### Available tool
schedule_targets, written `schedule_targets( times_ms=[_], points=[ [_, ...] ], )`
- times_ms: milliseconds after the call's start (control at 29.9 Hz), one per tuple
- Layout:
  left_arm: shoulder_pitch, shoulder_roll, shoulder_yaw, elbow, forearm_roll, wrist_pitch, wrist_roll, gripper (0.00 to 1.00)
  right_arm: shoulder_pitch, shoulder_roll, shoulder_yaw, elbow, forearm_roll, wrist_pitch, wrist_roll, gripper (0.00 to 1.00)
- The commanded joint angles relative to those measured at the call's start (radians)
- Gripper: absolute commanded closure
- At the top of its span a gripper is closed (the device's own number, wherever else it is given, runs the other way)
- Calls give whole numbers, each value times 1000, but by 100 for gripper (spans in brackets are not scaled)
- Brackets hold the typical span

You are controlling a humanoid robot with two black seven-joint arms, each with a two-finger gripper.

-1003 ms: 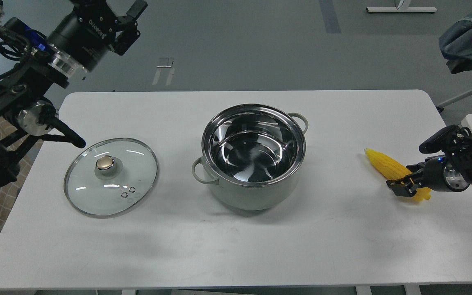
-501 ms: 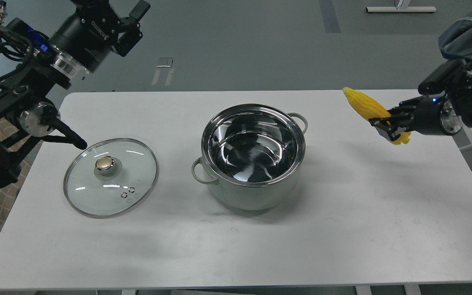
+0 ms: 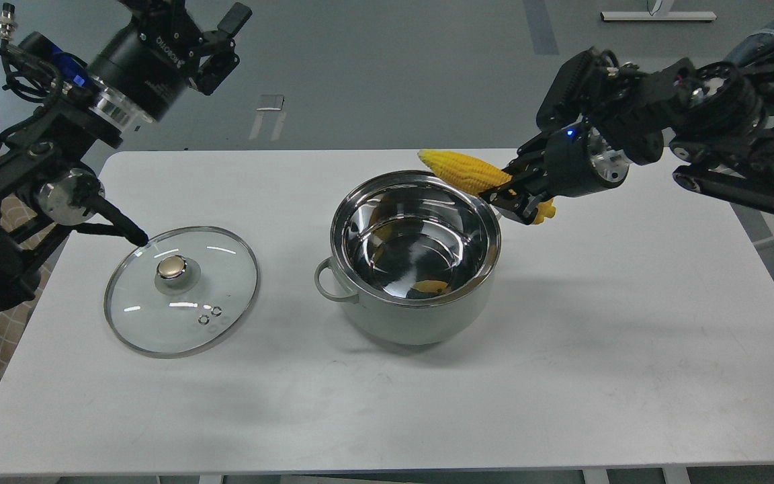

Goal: Open pot and put corn in
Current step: 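Carry the corn cob with the right gripper over the open pot, then lower the corn into the pot and open the right gripper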

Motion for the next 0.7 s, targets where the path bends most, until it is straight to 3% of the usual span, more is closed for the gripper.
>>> schedule_targets(
  times_ms=[0,368,602,669],
  points=[
    [20,1,-13,0,0,-2,-2,3,-24,72,-22,-43,44,-3,0,90],
    [49,-3,-30,-2,2,-3,-2,3,-99,193,-25,-162,53,-9,0,78],
    [49,-11,-30,-2,2,-3,-2,3,-113,239,-54,-195,104,-8,0,54],
    [49,-11,-31,-2,2,-5,-2,3,-116,247,-64,-205,105,-9,0,54]
  ],
)
